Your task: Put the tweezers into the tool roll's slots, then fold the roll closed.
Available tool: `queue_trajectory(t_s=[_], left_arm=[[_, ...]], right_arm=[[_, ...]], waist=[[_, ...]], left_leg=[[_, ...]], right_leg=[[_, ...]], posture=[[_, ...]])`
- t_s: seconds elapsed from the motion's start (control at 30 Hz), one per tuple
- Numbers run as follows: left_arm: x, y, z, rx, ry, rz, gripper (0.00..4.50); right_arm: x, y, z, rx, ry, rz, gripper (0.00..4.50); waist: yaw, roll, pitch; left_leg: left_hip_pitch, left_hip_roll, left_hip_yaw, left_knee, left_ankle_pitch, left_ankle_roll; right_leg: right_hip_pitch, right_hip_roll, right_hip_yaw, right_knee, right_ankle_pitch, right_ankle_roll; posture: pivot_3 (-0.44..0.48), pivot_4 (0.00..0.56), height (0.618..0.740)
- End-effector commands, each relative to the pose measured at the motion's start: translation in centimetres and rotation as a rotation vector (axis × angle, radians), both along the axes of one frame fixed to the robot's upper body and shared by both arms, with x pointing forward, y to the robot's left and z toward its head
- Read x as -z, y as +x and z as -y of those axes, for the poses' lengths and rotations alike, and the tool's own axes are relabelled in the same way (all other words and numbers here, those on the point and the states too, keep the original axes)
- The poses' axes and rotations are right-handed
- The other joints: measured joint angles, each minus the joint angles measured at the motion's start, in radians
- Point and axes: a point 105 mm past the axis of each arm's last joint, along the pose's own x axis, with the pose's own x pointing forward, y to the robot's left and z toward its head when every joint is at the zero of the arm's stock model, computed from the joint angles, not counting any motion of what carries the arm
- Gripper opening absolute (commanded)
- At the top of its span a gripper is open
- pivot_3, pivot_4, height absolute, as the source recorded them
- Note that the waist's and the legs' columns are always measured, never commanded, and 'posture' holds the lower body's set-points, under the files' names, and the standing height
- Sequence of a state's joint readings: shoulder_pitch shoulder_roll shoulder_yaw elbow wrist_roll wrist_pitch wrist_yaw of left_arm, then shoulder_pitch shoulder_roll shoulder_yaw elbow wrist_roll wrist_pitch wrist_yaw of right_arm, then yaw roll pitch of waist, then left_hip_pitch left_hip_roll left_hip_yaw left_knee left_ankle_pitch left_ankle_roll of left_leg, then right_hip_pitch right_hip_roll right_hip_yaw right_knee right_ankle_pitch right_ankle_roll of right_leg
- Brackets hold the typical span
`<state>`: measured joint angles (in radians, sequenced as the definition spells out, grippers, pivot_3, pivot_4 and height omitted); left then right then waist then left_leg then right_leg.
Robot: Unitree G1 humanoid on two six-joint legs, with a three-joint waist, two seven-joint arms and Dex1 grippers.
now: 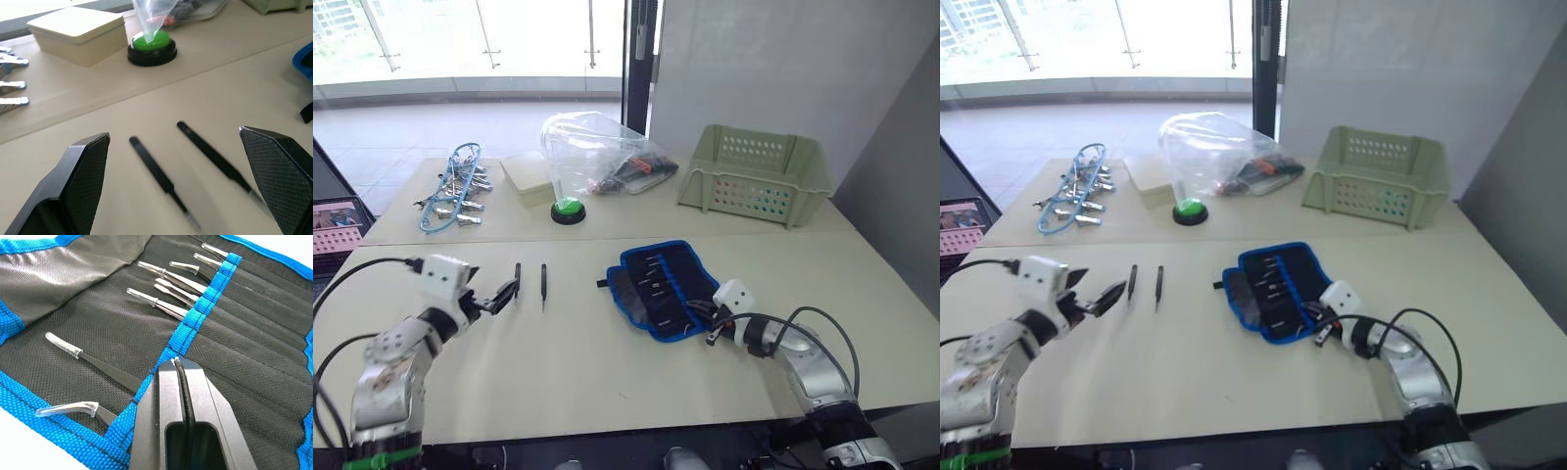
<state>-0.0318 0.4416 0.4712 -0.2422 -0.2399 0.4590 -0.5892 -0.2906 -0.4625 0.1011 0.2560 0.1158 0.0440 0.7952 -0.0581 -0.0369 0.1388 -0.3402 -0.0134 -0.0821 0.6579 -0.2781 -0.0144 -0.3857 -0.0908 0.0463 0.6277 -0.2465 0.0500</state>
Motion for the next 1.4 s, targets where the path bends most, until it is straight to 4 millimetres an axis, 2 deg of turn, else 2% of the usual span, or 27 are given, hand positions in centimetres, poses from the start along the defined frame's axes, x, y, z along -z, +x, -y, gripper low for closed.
queue_trajectory(t_s=[0.03,0.1,0.13,0.27,0.43,0.6,0.77,0.93,1.1,1.23,1.3,1.4], left_arm=[[0.1,-3.9,-0.6,-0.079,-0.004,0.053,4.48],[1.2,-6.2,-0.8,-0.127,-0.051,0.036,4.48],[1.4,-6.8,-0.9,-0.142,-0.070,0.038,4.48],[4.1,-9.8,-1.4,-0.237,-0.095,-0.028,4.48],[4.6,-11.4,-1.1,-0.297,-0.122,-0.019,4.48],[4.3,-11.3,-0.7,-0.310,-0.132,-0.002,4.48],[4.1,-10.5,-0.9,-0.321,-0.106,-0.005,4.48],[2.9,-8.4,-1.0,-0.343,-0.078,0.032,4.48],[1.4,-3.5,0.4,-0.352,-0.134,0.027,4.48],[1.2,-1.0,1.1,-0.399,-0.134,-0.006,4.48],[1.9,0.1,1.9,-0.370,-0.189,-0.076,4.48],[2.2,1.1,1.8,-0.405,-0.224,-0.100,4.48]], right_arm=[[5.4,-2.5,-1.9,-0.096,-0.057,-0.205,0.00],[5.5,-2.5,-2.3,-0.113,-0.052,-0.206,0.00],[5.5,-2.5,-2.3,-0.117,-0.052,-0.207,0.00],[5.5,-2.2,-2.2,-0.128,-0.057,-0.208,0.00],[5.6,-2.3,-2.1,-0.150,-0.061,-0.214,0.00],[5.6,-2.2,-2.0,-0.153,-0.063,-0.216,0.00],[5.5,-2.1,-2.2,-0.153,-0.061,-0.214,0.00],[5.5,-2.2,-2.2,-0.144,-0.057,-0.212,0.00],[5.4,-2.3,-2.2,-0.129,-0.052,-0.207,0.00],[5.3,-2.4,-2.4,-0.123,-0.046,-0.202,0.00],[5.2,-2.5,-2.5,-0.121,-0.043,-0.200,0.00],[5.2,-2.6,-2.6,-0.114,-0.040,-0.198,0.00]], waist=[[-0.004,-0.001,0.000],[-0.008,-0.001,0.000],[-0.006,-0.001,0.000],[-0.002,-0.004,0.000],[-0.002,-0.004,0.000],[-0.002,-0.004,0.000],[-0.003,-0.004,0.000],[0.001,-0.004,0.000],[0.011,-0.004,0.000],[0.005,-0.004,-0.001],[0.004,-0.005,-0.002],[0.003,-0.006,-0.003]], left_leg=[[0.002,0.001,0.001,0.000,-0.001,0.000],[0.003,0.005,0.004,0.000,-0.003,0.000],[0.004,0.007,0.005,0.000,-0.004,0.000],[0.004,0.014,0.006,0.001,-0.004,-0.001],[0.004,0.019,0.012,0.001,-0.005,-0.001],[0.004,0.021,0.012,0.001,-0.006,0.000],[0.004,0.023,0.013,0.001,-0.007,0.000],[0.004,0.028,0.013,0.000,-0.008,0.000],[0.005,0.030,0.012,0.000,-0.008,0.000],[0.006,0.030,0.012,0.000,-0.008,0.000],[0.006,0.030,0.012,0.000,-0.008,0.000],[0.005,0.030,0.012,-0.001,-0.008,0.000]], right_leg=[[0.000,0.001,0.000,0.000,0.000,0.000],[0.001,0.002,0.000,0.000,0.000,-0.002],[0.002,0.003,0.000,0.000,-0.001,-0.003],[0.003,0.012,-0.001,-0.002,0.000,-0.008],[0.002,0.016,-0.003,-0.001,-0.003,-0.012],[0.002,0.019,-0.003,-0.001,-0.004,-0.014],[0.002,0.021,-0.002,-0.001,-0.004,-0.015],[0.001,0.027,-0.002,-0.001,-0.003,-0.019],[0.001,0.031,-0.003,0.001,-0.003,-0.022],[0.000,0.031,-0.002,0.002,-0.002,-0.023],[-0.001,0.031,-0.002,0.002,-0.002,-0.023],[-0.002,0.031,-0.002,0.001,-0.002,-0.023]], posture=[[0.000,0.150,0.740],[0.000,0.150,0.740],[0.000,0.150,0.740],[0.000,0.150,0.740],[0.000,0.150,0.740],[0.000,0.150,0.740],[0.000,0.150,0.740],[0.000,0.150,0.740],[0.000,0.150,0.740],[0.000,0.150,0.740],[0.000,0.150,0.740],[0.000,0.150,0.740]])
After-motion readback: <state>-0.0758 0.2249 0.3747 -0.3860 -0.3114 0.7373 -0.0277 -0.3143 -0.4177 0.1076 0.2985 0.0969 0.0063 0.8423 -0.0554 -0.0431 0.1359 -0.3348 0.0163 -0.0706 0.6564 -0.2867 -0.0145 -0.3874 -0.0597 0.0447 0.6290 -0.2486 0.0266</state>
